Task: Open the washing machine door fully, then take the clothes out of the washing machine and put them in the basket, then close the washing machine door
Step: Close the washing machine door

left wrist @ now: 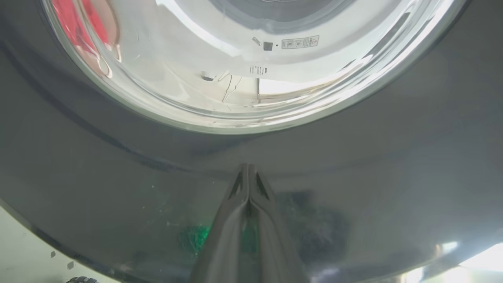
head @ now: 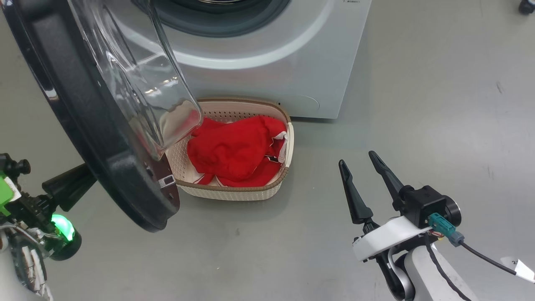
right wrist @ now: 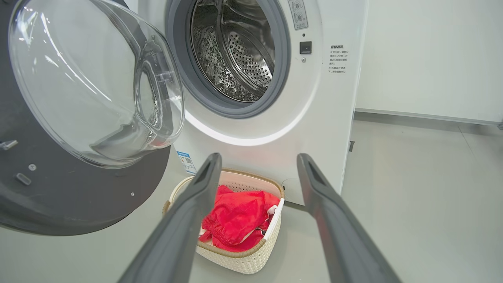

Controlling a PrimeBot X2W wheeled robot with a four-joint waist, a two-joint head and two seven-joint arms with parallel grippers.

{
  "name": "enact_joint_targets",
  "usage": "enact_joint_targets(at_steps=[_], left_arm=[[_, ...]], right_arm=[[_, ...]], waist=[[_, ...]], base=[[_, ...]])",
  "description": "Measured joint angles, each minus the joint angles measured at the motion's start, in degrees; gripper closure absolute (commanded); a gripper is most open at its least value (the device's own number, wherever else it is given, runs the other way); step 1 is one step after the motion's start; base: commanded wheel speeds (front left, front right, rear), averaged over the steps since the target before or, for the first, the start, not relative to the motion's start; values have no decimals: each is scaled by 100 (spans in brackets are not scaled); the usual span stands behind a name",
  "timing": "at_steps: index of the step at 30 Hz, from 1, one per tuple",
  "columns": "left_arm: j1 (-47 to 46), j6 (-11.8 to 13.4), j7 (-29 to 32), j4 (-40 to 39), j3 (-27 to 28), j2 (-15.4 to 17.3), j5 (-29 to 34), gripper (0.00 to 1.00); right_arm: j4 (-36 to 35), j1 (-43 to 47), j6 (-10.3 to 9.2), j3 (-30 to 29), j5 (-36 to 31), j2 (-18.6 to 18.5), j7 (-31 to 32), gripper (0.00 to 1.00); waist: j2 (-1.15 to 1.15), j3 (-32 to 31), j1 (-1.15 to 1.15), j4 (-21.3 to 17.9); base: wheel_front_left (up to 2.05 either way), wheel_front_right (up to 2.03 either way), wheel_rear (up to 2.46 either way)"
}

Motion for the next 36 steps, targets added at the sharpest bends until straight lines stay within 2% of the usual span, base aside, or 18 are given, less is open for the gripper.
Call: enact_joint_targets(at_steps=[6,16,36], left_arm=[[170,146,-42,-53,-368,-1,-508,100],[418,272,-404,-255,-768,2,-987,100],[610,353,-1367,-672,-1534,7,-1779,100]], right_arm=[[0,0,0,45,20,1,1,0],[-16,1,-2,145,60,3,1,0],[-160,-9,-115,163,120,4,0,0]], waist=[[0,-33,0,-122],[0,-67,0,-297],[0,176,0,-681]], base=[[0,0,0],[0,0,0],[0,0,0]])
